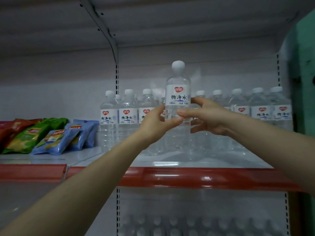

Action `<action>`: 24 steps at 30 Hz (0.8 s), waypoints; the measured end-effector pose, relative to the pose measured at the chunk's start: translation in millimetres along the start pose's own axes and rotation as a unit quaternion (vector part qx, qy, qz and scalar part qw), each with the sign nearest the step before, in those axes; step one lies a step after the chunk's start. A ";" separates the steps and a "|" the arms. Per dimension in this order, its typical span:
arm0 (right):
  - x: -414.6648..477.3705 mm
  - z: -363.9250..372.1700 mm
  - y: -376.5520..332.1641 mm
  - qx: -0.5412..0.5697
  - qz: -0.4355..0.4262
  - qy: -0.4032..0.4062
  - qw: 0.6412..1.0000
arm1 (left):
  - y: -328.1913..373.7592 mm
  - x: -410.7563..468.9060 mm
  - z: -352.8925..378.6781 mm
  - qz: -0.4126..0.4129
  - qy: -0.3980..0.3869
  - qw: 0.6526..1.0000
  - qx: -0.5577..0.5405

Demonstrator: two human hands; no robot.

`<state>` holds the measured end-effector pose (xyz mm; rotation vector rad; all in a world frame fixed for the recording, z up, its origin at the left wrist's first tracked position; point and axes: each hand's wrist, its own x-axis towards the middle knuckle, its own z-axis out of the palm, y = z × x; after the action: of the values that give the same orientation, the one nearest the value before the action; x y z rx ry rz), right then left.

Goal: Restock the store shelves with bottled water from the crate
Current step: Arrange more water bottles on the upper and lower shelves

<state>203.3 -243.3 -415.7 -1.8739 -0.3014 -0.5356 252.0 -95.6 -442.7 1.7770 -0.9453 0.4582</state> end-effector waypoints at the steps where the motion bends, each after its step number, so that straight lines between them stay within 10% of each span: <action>1: 4.7 0.9 5.1 -0.003 0.003 -0.003 1.000 | -5.5 4.1 1.1 0.000 0.000 1.000 0.028; 24: 40.5 25.2 70.1 -0.192 0.057 -0.006 0.980 | -63.9 22.1 9.0 -0.080 0.033 0.966 0.242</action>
<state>275.5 -246.8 -460.0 -2.2533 -0.0990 -0.5308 314.2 -101.7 -470.0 2.2406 -0.6688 0.6823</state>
